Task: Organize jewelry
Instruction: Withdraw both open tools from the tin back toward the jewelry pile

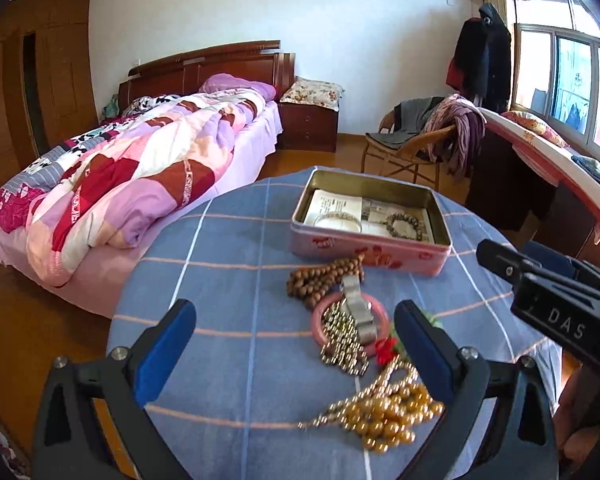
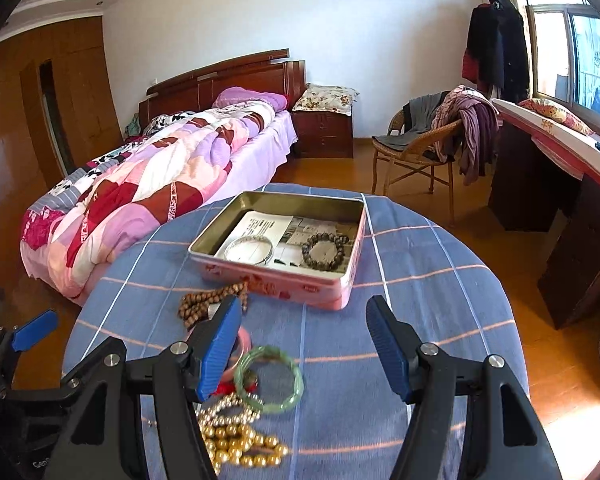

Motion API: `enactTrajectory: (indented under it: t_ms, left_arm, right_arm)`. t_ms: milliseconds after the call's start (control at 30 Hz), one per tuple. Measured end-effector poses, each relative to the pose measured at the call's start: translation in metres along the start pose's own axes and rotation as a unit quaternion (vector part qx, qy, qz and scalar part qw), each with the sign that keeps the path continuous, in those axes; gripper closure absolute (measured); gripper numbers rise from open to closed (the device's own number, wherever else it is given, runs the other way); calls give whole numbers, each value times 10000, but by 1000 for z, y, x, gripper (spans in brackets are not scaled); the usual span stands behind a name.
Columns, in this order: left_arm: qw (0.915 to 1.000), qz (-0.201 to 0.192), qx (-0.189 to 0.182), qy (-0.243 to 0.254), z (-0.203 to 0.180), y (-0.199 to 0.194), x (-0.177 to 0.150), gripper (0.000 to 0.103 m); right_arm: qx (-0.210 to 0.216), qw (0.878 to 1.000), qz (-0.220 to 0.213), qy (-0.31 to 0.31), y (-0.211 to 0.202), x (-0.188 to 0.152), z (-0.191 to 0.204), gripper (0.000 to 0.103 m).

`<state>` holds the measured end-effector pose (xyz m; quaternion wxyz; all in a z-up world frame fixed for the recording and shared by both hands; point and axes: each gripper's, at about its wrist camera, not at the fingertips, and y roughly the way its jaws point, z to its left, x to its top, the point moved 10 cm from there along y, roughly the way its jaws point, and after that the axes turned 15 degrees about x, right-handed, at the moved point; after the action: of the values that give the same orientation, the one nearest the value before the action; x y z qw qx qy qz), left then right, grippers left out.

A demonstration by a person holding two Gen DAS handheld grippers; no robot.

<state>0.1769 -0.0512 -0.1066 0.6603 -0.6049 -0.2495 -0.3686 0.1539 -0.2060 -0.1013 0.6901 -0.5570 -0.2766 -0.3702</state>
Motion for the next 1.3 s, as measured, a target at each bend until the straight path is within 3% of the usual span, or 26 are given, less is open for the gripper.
enactTrajectory:
  t_ms: [467,567,833,1133,1300]
  left_arm:
    - [9998,59,137,-122,31,-10,-30,2]
    - [9998,34,192,-90,37,-10,-35,2]
    - [9996,178,222,-57,45,2,-54,2]
    - [9992,345,179,120,37,11,-67,2]
    - [9993,362,100,72,38,12,-63,2]
  right_arm:
    - [-7,9997,168,-189,-8,-26,17,38]
    - [-73,9996,105,-239,-15,-32,11,38]
    - [-101,9990,427,-97,-13,-67,-15,38]
    - [638,9945,817,147,16,-78,-1,38]
    - [741,9904,1169,58,48,-80,9,38]
